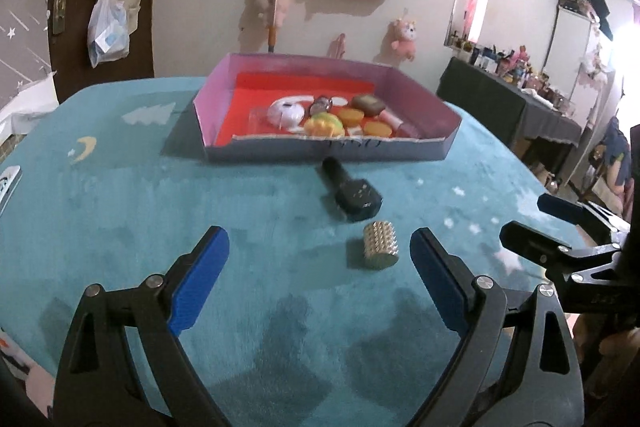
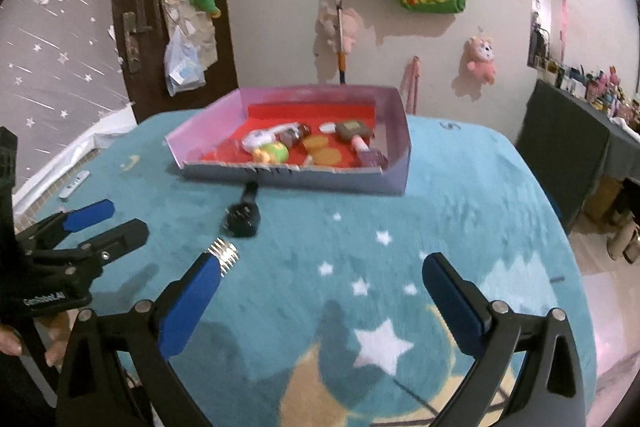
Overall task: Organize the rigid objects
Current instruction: 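Reach the left tool to the silver studded cylinder while the right tool reaches the black nail polish, then close the left tool on the studded cylinder while the right tool grasps the nail polish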
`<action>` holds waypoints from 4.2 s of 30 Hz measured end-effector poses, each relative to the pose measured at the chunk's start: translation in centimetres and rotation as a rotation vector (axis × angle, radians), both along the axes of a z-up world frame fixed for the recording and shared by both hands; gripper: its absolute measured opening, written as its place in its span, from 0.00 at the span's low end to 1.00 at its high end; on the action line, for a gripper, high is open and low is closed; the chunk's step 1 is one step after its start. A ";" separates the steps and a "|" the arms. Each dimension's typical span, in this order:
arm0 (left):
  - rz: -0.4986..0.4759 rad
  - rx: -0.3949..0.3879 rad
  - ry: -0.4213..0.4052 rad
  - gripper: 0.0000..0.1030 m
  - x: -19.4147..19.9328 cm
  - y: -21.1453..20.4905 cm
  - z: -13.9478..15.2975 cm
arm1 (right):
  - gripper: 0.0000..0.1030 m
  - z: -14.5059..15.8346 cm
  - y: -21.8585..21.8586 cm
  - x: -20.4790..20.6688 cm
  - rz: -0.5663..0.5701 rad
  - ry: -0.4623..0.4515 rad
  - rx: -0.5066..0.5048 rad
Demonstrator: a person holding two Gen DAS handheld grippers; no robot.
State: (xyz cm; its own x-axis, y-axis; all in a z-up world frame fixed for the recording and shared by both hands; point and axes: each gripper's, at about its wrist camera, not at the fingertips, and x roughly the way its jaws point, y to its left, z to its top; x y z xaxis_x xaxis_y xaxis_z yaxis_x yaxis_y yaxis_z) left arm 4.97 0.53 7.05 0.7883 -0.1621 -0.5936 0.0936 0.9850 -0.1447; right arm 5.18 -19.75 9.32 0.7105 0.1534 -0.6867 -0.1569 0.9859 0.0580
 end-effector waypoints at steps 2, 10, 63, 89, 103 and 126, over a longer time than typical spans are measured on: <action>-0.001 0.001 0.015 0.90 0.1 0.0 -0.8 | 1.00 -1.1 -0.2 0.0 -0.012 0.019 0.003; 0.009 0.028 0.067 0.90 0.7 -0.6 -2.9 | 1.00 -3.6 -1.4 0.1 -0.057 0.064 0.013; 0.050 0.163 0.225 0.90 8.4 3.9 -3.5 | 1.00 -4.2 2.3 9.1 0.018 0.193 0.103; -0.002 0.158 0.227 0.66 9.4 5.0 -3.8 | 0.97 -5.5 5.9 12.6 0.086 0.242 0.010; -0.075 0.095 0.221 0.29 10.1 3.7 -3.5 | 0.37 -5.6 8.5 12.1 0.249 0.219 -0.045; -0.189 0.120 0.173 0.29 7.7 -1.9 -1.6 | 0.37 -3.0 2.0 7.5 0.144 0.198 0.037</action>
State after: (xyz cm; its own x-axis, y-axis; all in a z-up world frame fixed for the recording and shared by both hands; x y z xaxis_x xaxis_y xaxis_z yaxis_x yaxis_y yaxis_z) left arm 12.71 -1.38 5.44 0.6363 -0.2170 -0.7403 0.2617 0.9634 -0.0574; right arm 12.71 -17.71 6.34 0.5315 0.2709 -0.8026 -0.2773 0.9509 0.1373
